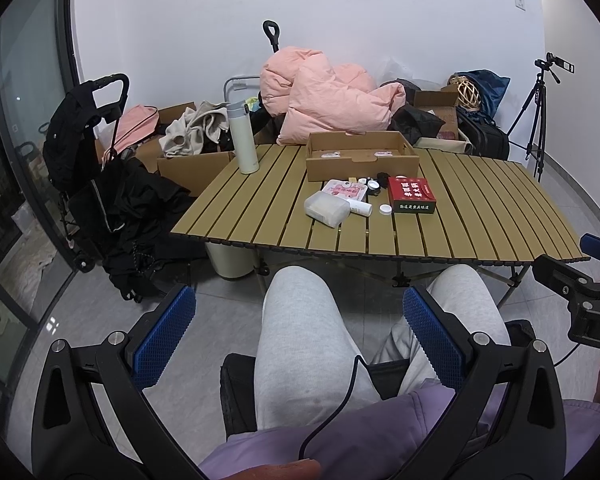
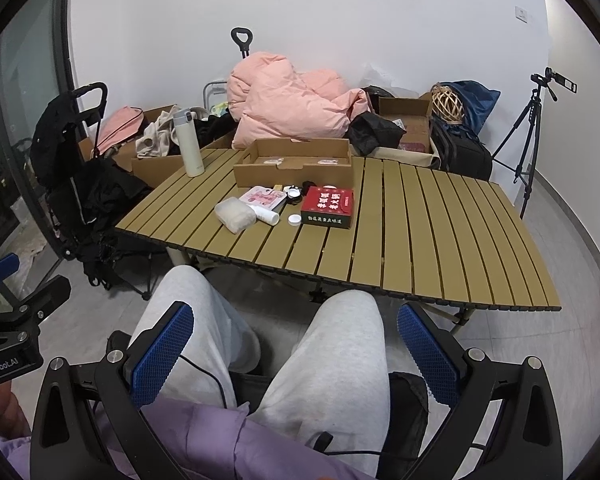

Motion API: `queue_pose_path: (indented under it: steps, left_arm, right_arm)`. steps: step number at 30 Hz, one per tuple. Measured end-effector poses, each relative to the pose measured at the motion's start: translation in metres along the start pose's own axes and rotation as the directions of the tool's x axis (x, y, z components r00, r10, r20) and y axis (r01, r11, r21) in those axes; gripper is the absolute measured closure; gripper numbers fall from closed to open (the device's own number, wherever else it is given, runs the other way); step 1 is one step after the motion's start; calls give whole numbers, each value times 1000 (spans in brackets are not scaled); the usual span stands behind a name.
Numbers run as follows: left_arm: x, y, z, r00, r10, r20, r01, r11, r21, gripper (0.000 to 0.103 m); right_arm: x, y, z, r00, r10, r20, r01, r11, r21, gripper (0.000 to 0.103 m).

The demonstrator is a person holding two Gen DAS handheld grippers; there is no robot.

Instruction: Organize objects

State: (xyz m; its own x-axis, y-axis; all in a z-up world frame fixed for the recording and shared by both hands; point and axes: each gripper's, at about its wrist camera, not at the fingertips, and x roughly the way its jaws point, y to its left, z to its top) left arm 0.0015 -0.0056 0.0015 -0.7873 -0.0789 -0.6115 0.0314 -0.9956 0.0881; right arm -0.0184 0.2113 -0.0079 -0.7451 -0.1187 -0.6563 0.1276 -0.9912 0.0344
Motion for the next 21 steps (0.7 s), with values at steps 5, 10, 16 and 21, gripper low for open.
queue_pose_path:
  steps: [5,10,16,21]
  left_arm:
    - [0,0,-1,1000,0,-1,0,1000,0,0]
    - [0,0,-1,1000,0,-2,0,1000,1,0]
    - [5,1,-4,1000,1,-23,-1,1000,0,0]
    - [31,1,-6,991,-52,-121,51,999,-8,0]
  right_arm:
    - [1,-1,0,1000,-1,-3,1,1000,5,0]
    - [1,-1,-1,1000,11,-4,-11,1000,9,0]
    - [-2,-4,-2,998,32,48,-34,999,36,0]
    - [7,-1,-5,997,70,26,-70,997,12,0]
